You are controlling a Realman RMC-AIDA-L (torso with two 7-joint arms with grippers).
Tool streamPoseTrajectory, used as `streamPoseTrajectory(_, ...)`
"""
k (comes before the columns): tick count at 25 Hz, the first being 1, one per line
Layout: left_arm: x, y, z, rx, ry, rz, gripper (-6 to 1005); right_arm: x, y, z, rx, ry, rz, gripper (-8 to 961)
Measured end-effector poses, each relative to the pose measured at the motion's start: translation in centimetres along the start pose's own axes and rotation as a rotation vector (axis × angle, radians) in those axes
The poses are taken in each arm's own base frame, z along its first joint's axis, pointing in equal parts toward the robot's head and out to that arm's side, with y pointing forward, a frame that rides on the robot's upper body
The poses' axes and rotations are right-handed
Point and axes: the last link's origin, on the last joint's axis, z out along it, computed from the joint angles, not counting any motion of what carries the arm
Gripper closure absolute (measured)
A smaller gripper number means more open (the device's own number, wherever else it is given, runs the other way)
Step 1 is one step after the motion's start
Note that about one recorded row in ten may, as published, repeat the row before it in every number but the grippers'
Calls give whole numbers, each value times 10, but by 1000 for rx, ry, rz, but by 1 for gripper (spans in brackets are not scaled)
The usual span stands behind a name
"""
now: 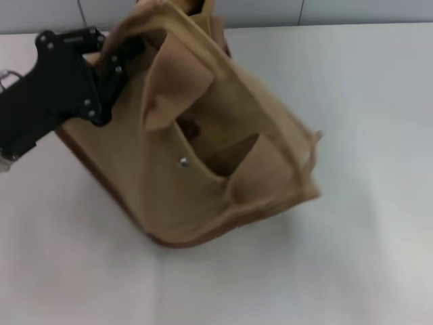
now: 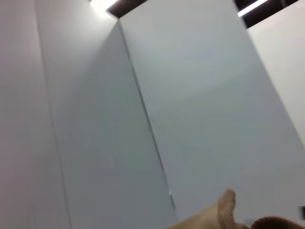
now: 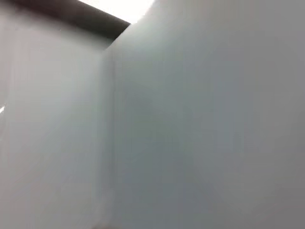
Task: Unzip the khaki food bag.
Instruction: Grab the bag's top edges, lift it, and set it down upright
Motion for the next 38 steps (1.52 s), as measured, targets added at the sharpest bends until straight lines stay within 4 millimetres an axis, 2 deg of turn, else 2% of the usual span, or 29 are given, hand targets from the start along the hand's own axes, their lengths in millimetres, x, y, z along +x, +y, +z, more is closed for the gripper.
streamPoseTrajectory(2,4,-1,4,-22,17,14,919,-2,-9,1,120,-121,34,105)
streamPoseTrajectory(3,5,1,8,-48,25,20,919,1,-16,8,178,-186,74,105)
streamPoseTrajectory(5,5,1,11,-60,27,20,919,2,-19,14,182,-196,84,105)
streamPoseTrajectory(7,5,2,14,-74,28,20,919,7,-24,32,152,-182,109,105)
streamPoseTrajectory(8,4,3,15,-83,26,19,919,15,-26,57,96,-154,145,105)
streamPoseTrajectory(9,4,3,15,-83,26,19,919,15,-26,57,96,-154,145,105)
streamPoseTrajectory(10,4,3,16,-85,26,18,919,18,-26,66,75,-140,155,105)
streamPoseTrajectory(12,3,4,16,-85,27,18,919,27,-23,87,25,-103,169,105)
streamPoseTrajectory(13,3,4,16,-85,28,21,919,37,-17,105,-18,-75,157,105)
streamPoseTrajectory(14,3,4,16,-85,28,21,919,37,-17,105,-18,-75,157,105)
streamPoseTrajectory(18,3,5,16,-93,28,20,919,49,-14,131,-34,-50,114,105)
streamPoseTrajectory(24,2,10,19,-136,22,35,919,53,-13,161,-94,-14,100,106)
streamPoseTrajectory(28,0,14,21,-150,22,54,919,57,-6,174,-158,22,107,105)
streamPoseTrajectory(34,-2,19,22,-166,21,77,919,66,-1,178,-180,71,121,105)
streamPoseTrajectory(38,-3,20,23,-175,21,81,919,74,2,177,-228,166,123,106)
